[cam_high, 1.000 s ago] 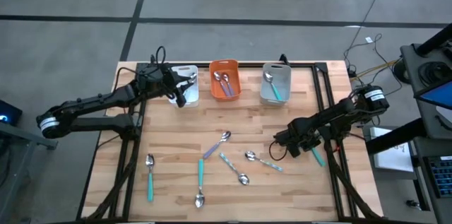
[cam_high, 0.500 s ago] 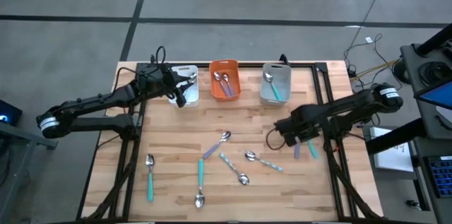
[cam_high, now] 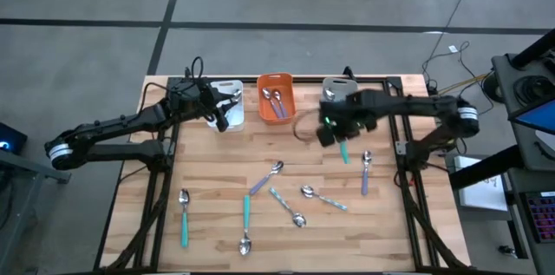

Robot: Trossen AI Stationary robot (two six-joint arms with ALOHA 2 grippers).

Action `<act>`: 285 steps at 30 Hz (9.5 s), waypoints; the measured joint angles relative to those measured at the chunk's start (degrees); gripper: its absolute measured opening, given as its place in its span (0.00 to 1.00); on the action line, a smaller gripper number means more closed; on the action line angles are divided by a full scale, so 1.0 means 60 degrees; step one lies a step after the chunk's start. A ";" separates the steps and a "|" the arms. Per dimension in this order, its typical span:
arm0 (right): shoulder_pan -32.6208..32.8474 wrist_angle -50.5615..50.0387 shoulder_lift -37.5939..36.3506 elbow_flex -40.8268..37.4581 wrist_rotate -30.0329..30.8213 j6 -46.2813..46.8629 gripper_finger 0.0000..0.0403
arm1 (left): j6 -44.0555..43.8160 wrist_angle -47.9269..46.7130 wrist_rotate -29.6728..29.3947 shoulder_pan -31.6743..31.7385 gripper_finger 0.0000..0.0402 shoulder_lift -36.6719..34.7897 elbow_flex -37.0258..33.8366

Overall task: Sort silverware by color (type)
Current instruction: Put the green spoon into the gray bin, then put the purple spoon into the orange bin

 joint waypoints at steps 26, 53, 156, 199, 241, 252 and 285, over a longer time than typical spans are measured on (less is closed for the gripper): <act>-0.5737 -0.2545 0.4987 0.4815 -0.1269 -0.7301 0.08 | 0.0049 -0.0151 0.0000 0.0000 0.24 -0.0002 -0.0015; -0.5919 -0.1019 0.5396 0.3317 -0.0775 -0.6671 0.09 | 0.0004 -0.0255 0.0000 0.0000 0.24 -0.0003 -0.0022; -0.1686 1.3796 -0.2447 -0.6172 -0.0781 -0.9643 0.30 | -0.6833 0.0570 -0.3093 -0.6989 0.24 0.6055 0.2049; -0.1360 1.3698 -0.2440 -0.6180 -0.0864 -0.8338 0.23 | -0.7400 -0.1811 -0.3598 -0.7581 0.24 0.8320 0.3159; -0.0287 1.3631 -0.2440 -0.6187 -0.0752 -0.7582 0.18 | -0.3542 -0.1812 -0.2038 -0.7003 0.00 0.5717 0.1997; -0.0291 1.3826 -0.2440 -0.6187 0.1236 -0.6637 0.16 | -0.2786 0.0832 -0.2092 -0.6532 0.00 0.3422 -0.0967; -0.0291 1.3465 -0.2436 -0.6187 0.1228 -0.7282 0.22 | -0.4490 0.1318 -0.2522 -0.7002 0.22 0.5970 0.0066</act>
